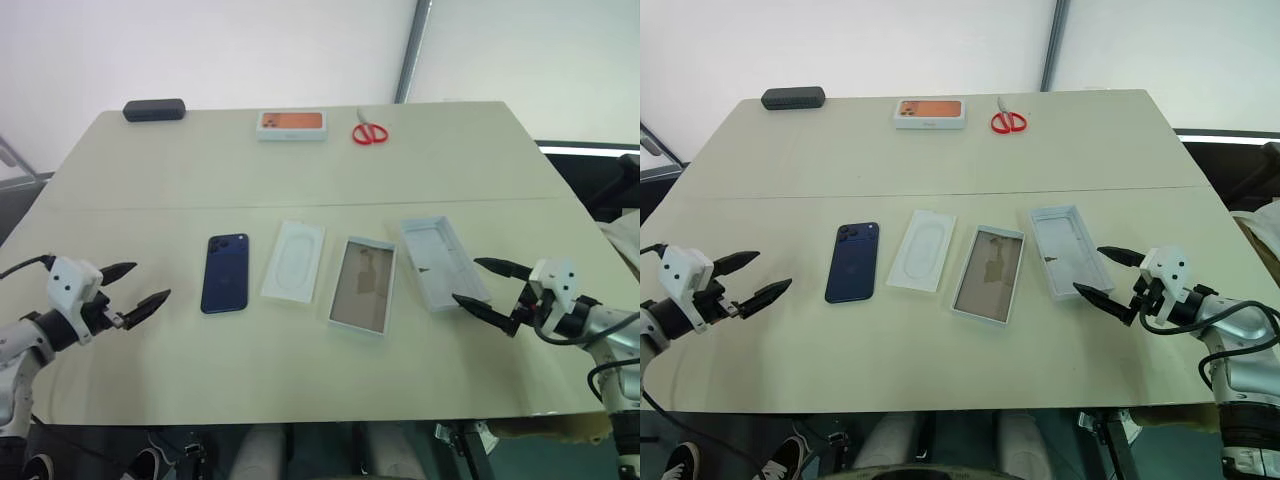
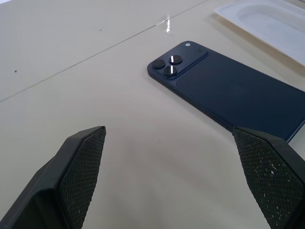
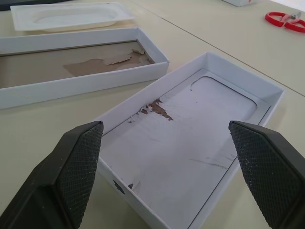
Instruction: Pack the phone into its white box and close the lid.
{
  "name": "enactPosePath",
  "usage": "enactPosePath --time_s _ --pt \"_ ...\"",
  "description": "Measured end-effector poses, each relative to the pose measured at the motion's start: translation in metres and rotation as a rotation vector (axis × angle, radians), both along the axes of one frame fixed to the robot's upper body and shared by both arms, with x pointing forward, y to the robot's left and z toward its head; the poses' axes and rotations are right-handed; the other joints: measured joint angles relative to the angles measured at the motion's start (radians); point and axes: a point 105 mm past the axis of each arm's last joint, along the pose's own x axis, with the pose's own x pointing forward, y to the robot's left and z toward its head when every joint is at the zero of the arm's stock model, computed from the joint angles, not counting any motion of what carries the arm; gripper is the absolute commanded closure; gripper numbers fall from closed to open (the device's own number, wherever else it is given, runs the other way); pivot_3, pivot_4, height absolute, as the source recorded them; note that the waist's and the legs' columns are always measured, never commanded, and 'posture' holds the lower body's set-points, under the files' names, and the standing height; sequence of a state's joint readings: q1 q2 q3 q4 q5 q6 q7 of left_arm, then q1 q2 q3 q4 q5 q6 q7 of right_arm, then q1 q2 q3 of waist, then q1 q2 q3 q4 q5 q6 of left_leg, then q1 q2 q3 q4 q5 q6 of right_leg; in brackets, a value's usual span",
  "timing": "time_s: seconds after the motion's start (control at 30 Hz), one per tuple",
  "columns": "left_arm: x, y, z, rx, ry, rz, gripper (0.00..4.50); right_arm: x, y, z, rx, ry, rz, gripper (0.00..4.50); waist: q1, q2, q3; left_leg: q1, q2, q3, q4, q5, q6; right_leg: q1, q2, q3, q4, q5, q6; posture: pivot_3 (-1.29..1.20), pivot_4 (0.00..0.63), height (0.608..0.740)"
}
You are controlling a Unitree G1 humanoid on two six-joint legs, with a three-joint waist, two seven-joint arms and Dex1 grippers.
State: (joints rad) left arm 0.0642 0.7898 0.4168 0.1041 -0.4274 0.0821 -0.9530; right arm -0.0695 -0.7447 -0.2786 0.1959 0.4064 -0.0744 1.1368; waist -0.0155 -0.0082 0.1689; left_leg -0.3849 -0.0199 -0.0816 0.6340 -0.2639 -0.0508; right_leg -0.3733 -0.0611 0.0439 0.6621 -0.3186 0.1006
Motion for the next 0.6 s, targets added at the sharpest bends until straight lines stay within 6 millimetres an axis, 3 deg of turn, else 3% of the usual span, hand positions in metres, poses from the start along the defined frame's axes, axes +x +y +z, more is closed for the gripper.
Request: enactPosePath --time_s 0.27,0.6 --pt "0.007 -0.001 0.011 0.009 -0.047 -0.011 0.00 0.000 0.000 0.000 -0.001 0.002 0.001 0.09 0.000 0.000 0.000 0.000 0.000 0.000 0.000 0.000 0.000 0.000 0.000 0.000 0.000 0.000 0.000 0.00 0.150 0.740" --pt "0.006 0.000 0.007 0.003 -0.024 -0.005 0.00 0.002 -0.004 -0.002 -0.005 0.005 -0.006 0.09 -0.001 0.000 0.000 0.000 0.000 0.000 0.000 0.000 0.000 0.000 0.000 0.000 0.000 0.000 0.000 0.00 0.150 0.740"
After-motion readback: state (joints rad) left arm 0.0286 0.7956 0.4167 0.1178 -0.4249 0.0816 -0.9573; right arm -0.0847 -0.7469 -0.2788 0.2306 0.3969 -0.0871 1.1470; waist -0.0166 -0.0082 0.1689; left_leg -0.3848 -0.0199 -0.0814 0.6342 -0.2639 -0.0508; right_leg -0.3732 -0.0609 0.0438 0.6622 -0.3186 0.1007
